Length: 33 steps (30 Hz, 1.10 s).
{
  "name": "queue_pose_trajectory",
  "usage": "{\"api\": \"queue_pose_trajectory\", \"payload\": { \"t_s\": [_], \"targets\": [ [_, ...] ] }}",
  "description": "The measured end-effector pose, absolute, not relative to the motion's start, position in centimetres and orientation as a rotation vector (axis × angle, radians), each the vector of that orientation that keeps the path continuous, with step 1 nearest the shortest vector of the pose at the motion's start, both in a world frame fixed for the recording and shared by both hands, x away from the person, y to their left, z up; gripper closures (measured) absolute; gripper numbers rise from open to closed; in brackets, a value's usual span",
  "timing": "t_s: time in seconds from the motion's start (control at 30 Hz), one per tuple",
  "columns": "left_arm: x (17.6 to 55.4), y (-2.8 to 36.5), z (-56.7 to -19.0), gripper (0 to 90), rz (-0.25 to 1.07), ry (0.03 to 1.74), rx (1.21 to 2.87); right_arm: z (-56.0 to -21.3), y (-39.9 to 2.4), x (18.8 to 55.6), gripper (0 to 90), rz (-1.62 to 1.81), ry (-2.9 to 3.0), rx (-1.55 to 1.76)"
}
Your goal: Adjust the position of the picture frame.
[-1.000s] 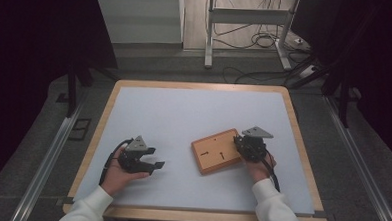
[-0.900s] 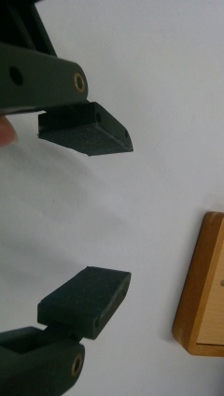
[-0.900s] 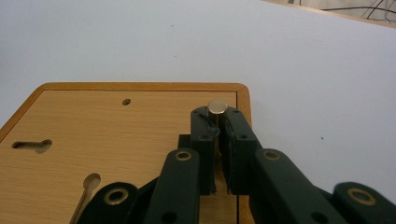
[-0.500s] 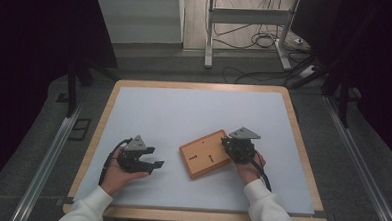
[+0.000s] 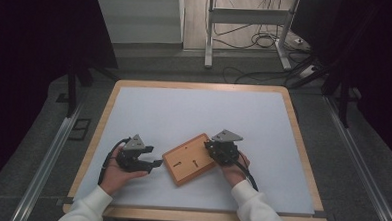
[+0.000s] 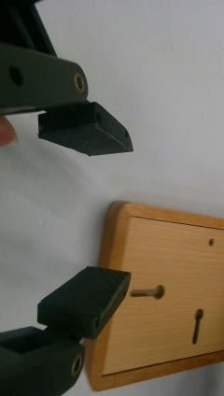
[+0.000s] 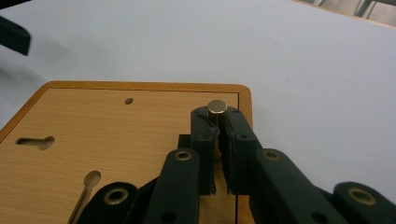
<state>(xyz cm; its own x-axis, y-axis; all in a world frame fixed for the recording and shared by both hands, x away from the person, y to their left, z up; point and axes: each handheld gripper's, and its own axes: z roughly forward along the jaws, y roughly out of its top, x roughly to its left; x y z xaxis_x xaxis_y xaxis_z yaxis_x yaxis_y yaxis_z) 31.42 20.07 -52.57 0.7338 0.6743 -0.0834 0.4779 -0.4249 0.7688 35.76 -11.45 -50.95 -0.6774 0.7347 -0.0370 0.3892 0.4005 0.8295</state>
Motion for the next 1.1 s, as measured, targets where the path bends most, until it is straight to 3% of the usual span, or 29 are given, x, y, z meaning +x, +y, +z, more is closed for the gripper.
{"api": "queue_pose_trajectory", "payload": {
  "t_s": [0.53,0.63,0.8,0.9,1.1],
  "targets": [
    [31.4,20.2,-52.6,32.2,0.306,0.871,2.101,-52.2,-9.9,36.0,81.5,1.184,2.327,0.938],
    [31.4,20.2,-52.5,32.2,0.308,0.872,2.095,-51.6,-10.1,35.8,58.1,1.223,2.327,0.945],
    [31.4,20.4,-52.5,32.1,0.313,0.87,2.094,-50.6,-12.2,34.7,41.6,1.203,2.303,0.971],
    [31.5,20.4,-52.6,32.1,0.319,0.871,2.093,-50.5,-14.3,33.8,36.1,1.185,2.305,1.017],
    [31.7,20.7,-52.6,34.7,0.306,0.884,2.078,-50.5,-18.5,32.5,33.8,1.172,2.27,1.098]
  ]
}}
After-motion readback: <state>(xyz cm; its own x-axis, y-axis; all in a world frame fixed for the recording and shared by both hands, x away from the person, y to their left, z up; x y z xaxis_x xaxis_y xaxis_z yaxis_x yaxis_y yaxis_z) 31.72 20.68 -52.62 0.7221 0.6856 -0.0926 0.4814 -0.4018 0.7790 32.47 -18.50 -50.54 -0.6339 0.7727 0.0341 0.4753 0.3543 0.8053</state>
